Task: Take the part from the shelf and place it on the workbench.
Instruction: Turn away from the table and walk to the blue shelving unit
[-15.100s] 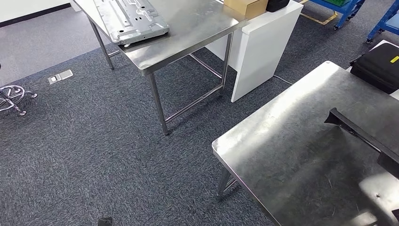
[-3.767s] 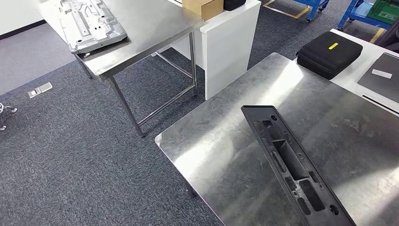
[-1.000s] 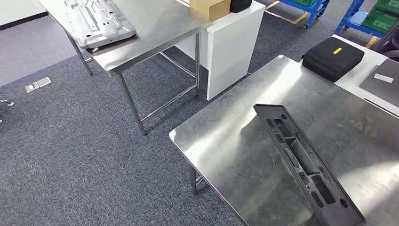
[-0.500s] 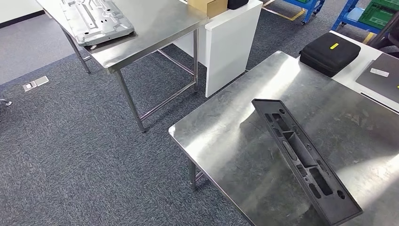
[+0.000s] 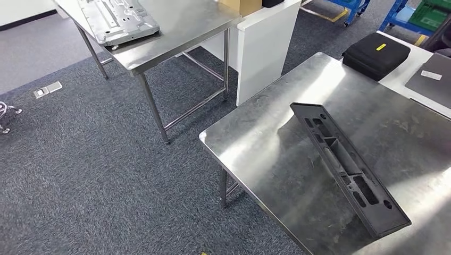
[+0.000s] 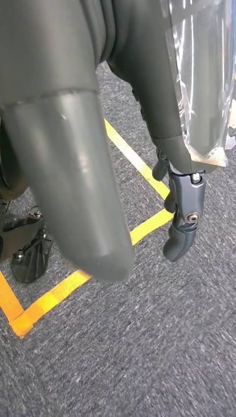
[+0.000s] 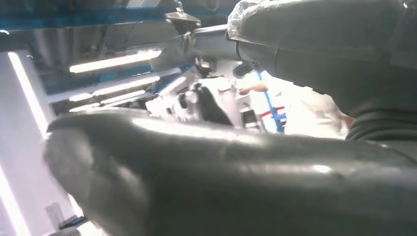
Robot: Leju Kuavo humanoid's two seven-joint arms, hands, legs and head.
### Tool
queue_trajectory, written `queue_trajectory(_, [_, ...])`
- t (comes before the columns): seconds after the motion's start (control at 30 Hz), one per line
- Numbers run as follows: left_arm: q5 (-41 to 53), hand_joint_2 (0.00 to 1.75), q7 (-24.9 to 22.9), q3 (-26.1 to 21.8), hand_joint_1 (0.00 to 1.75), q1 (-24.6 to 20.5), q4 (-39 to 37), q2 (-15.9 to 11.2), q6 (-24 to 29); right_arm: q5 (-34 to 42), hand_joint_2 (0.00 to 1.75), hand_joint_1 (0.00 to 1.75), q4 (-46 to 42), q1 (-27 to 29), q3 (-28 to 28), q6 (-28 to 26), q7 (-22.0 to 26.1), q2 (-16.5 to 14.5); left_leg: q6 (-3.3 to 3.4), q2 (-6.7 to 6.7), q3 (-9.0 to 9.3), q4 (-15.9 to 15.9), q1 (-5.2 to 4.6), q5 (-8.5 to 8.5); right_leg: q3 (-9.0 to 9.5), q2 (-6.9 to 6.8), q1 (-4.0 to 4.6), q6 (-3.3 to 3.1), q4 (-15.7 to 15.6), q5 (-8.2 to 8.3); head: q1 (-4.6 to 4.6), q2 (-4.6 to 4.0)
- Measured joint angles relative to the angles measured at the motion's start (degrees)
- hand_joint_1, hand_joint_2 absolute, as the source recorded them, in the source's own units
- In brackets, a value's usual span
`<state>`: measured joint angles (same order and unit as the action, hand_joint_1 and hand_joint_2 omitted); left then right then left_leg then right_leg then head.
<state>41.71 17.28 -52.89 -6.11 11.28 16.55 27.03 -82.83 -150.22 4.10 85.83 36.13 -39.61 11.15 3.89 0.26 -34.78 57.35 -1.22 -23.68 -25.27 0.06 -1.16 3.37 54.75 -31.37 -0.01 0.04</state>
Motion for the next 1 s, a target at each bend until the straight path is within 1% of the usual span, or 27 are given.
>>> queue_trajectory(0.03, [0.1,0.0,0.0,0.0,0.0,0.0,0.0,0.0,0.0,-0.1,0.0,0.0,0.0,0.0,0.0,-0.6,0.0,-0.5,-0.25,-0.03,-0.07,0.0,-0.03,0.26,-0.25,0.01,0.1,-0.53,0.1,0.4,-0.05,0.0])
queue_trajectory(0.07, [0.2,0.0,0.0,0.0,0.0,0.0,0.0,0.0,0.0,-0.3,0.0,0.0,0.0,0.0,0.0,-1.4,0.0,-1.0,-0.55,-0.08,-0.26,0.2,0.07,0.28,-0.44,-0.06,-0.13,-1.05,0.2,0.75,-0.14,0.0])
queue_trajectory(0.1, [0.3,0.0,0.0,0.0,0.0,0.0,0.0,0.0,0.0,-0.5,0.0,0.0,0.0,0.0,0.0,-2.2,0.0,-1.7,-0.89,-0.14,-0.62,0.9,0.22,-0.45,-0.72,-0.16,-0.32,-1.58,0.2,1.16,-0.2,0.0])
queue_trajectory(0.13, [0.5,0.0,-0.1,0.0,0.0,0.0,0.0,0.0,0.0,-0.7,0.0,0.0,0.0,0.1,0.0,-3.3,0.0,-2.4,-1.27,-0.2,-1.28,2.5,0.4,-2.1,-1.09,-0.27,-0.54,-2.14,0.2,1.61,-0.27,0.0])
queue_trajectory(0.17, [0.6,0.0,-0.1,0.0,0.0,0.0,0.0,0.0,0.0,-0.9,0.0,0.0,0.0,0.1,0.0,-4.3,0.0,-3.1,-1.66,-0.24,-2.29,5.4,0.62,-4.61,-1.52,-0.38,-0.67,-2.59,0.2,2.07,-0.35,0.0])
queue_trajectory(0.23, [0.8,0.0,-0.2,0.0,0.0,0.0,0.0,0.0,0.0,-1.0,0.0,0.0,0.0,0.4,0.0,-6.1,0.0,-4.6,-2.28,-0.25,-4.53,13.2,0.97,-9.96,-2.64,-0.47,-0.41,-2.98,0.3,2.93,-0.44,0.0])
queue_trajectory(0.27, [0.8,0.0,-0.2,0.0,0.0,0.0,0.0,0.0,0.0,-1.0,0.0,0.0,0.0,0.5,0.0,-6.6,0.0,-5.3,-2.46,-0.25,-5.0,16.2,1.13,-11.53,-3.2,-0.48,-0.3,-2.94,0.4,3.34,-0.46,0.0])
queue_trajectory(0.3, [0.8,0.0,-0.2,0.0,0.0,0.0,0.0,0.0,0.0,-0.8,0.0,0.0,0.0,0.7,0.0,-7.0,0.0,-5.9,-2.53,-0.25,-4.45,17.1,1.26,-12.0,-3.69,-0.47,-0.23,-2.86,0.5,3.72,-0.45,0.0])
queue_trajectory(0.33, [0.8,0.0,-0.2,0.0,0.0,0.0,0.0,0.0,0.0,-0.7,0.0,0.0,0.0,0.8,0.0,-7.3,0.0,-6.4,-2.49,-0.24,-2.7,15.5,1.35,-11.42,-4.1,-0.46,-0.2,-2.72,0.7,4.05,-0.46,0.0])
queue_trajectory(0.4, [0.8,0.0,-0.2,0.0,0.0,0.0,0.0,0.0,0.0,-0.6,0.0,0.0,0.0,1.0,0.0,-7.5,0.0,-7.3,-2.1,-0.27,3.45,6.9,1.41,-8.84,-4.7,-0.4,-0.18,-2.39,1.0,4.57,-0.48,0.0])
queue_trajectory(0.43, [0.8,0.0,-0.1,0.0,0.0,0.0,0.0,0.0,0.0,-0.6,0.0,0.0,0.0,1.1,0.0,-7.6,0.0,-7.6,-1.82,-0.3,6.07,2.9,1.31,-7.79,-4.97,-0.38,-0.02,-2.1,1.1,4.82,-0.44,0.0])
queue_trajectory(0.47, [0.9,0.0,-0.1,0.0,0.0,0.0,0.0,0.0,0.0,-0.6,0.0,0.0,0.0,1.1,0.0,-7.6,0.0,-7.9,-1.54,-0.33,7.72,0.2,1.15,-7.16,-5.21,-0.39,0.09,-1.79,1.2,5.08,-0.43,0.0])
queue_trajectory(0.5, [0.9,0.0,-0.1,0.0,0.0,0.0,0.0,0.0,0.0,-0.5,0.0,0.0,0.0,1.1,0.0,-7.6,0.0,-8.1,-1.24,-0.36,8.28,-1.0,0.95,-6.93,-5.41,-0.43,0.2,-1.38,1.2,5.35,-0.4,0.0])
queue_trajectory(0.57, [0.8,0.0,0.0,0.0,0.0,0.0,0.0,0.0,0.0,-0.4,0.0,0.0,0.0,1.3,0.0,-7.9,0.0,-8.5,-0.44,-0.33,7.8,-1.4,0.67,-6.08,-5.72,-0.47,0.4,-0.53,1.2,5.91,-0.35,0.0])
queue_trajectory(0.6, [0.8,0.0,0.0,0.0,0.0,0.0,0.0,0.0,0.0,-0.2,0.0,0.0,0.0,1.5,0.0,-8.2,0.0,-8.8,0.08,-0.19,7.5,-1.8,0.62,-5.41,-6.1,-0.44,0.44,-0.34,1.5,5.6,-0.33,0.0])
queue_trajectory(0.63, [0.7,0.0,0.0,0.0,0.0,0.0,0.0,0.1,0.0,0.0,0.0,0.0,0.0,1.8,0.0,-8.8,0.0,-9.2,0.64,-0.03,7.07,-2.3,0.61,-4.67,-6.82,-0.39,0.49,-0.43,2.7,4.46,-0.23,0.0])
queue_trajectory(0.67, [0.6,0.0,0.1,0.0,0.0,0.0,0.0,0.1,0.0,0.2,0.0,0.0,0.0,2.1,0.0,-9.7,0.0,-9.7,1.09,0.14,6.48,-2.7,0.63,-3.91,-7.85,-0.35,0.51,-0.73,5.0,2.56,-0.12,0.0])
queue_trajectory(0.7, [0.5,0.0,0.1,0.0,0.0,0.0,0.0,0.2,0.1,0.4,0.0,0.0,0.0,2.4,0.0,-11.0,0.0,-10.6,1.35,0.29,5.85,-2.7,0.5,-3.37,-9.15,-0.3,0.36,-1.11,8.2,0.12,0.0,0.0])
queue_trajectory(0.73, [0.5,0.0,0.1,0.0,0.0,0.0,0.0,0.2,0.2,0.5,0.0,0.0,0.0,2.7,0.0,-12.7,0.0,-12.0,1.51,0.37,5.1,-2.7,0.43,-2.84,-10.34,-0.27,0.3,-1.26,12.0,-2.12,0.14,0.0])
queue_trajectory(0.77, [0.4,0.0,0.1,0.0,0.0,0.0,0.0,0.2,0.2,0.6,0.0,0.0,0.0,3.0,0.0,-14.4,0.0,-13.5,1.49,0.44,4.34,-2.7,0.36,-2.29,-11.0,-0.26,0.23,-1.05,15.0,-3.49,0.19,0.0])
queue_trajectory(0.8, [0.4,0.0,0.1,0.0,0.0,0.0,0.0,0.2,0.3,0.7,0.0,0.0,0.0,3.2,0.0,-15.9,0.0,-15.0,1.4,0.51,3.58,-2.6,0.31,-1.75,-10.87,-0.25,0.16,-0.57,16.6,-3.84,0.2,0.0])
queue_trajectory(0.83, [0.4,0.0,0.1,0.0,0.0,0.0,0.0,0.2,0.3,0.7,0.0,0.0,0.0,3.4,0.0,-17.0,0.0,-16.3,1.26,0.54,2.79,-2.5,0.29,-1.24,-9.64,-0.25,0.11,0.11,16.1,-3.14,0.21,0.0])
queue_trajectory(0.87, [0.4,0.0,0.0,0.0,0.0,0.0,0.0,0.2,0.4,0.7,0.0,0.0,0.0,3.5,0.0,-17.5,0.0,-17.3,1.06,0.57,2.01,-2.2,0.32,-0.8,-7.29,-0.25,0.01,0.8,13.3,-1.79,0.22,0.0])
queue_trajectory(0.9, [0.4,0.0,0.0,0.0,0.0,0.0,0.0,0.1,0.4,0.7,0.0,0.0,0.0,3.7,0.0,-17.8,0.0,-18.1,0.84,0.57,1.36,-1.8,0.32,-0.45,-4.27,-0.23,-0.17,1.27,8.9,-0.68,0.24,0.0])
queue_trajectory(0.93, [0.4,0.0,0.0,0.0,0.0,0.0,0.0,0.1,0.4,0.8,0.0,0.0,0.0,3.7,0.0,-17.9,0.0,-18.8,0.56,0.52,0.75,-1.3,0.29,-0.13,-1.41,-0.06,-0.12,1.21,4.7,-0.09,0.24,0.0])
queue_trajectory(0.97, [0.4,0.0,0.0,0.0,0.0,0.0,0.0,0.1,0.4,0.8,0.0,0.0,0.0,3.9,0.0,-17.9,0.0,-19.4,0.27,0.45,0.42,-0.8,0.22,0.16,0.32,0.14,-0.01,0.88,1.6,0.18,0.22,0.0])
queue_trajectory(1.0, [0.4,0.0,0.0,0.0,0.0,0.0,0.1,0.1,0.4,0.8,0.0,0.0,0.0,4.0,0.0,-18.1,0.0,-20.0,0.0,0.33,0.22,-0.5,0.15,0.44,1.11,0.35,0.18,0.33,0.0,0.05,0.19,0.0])
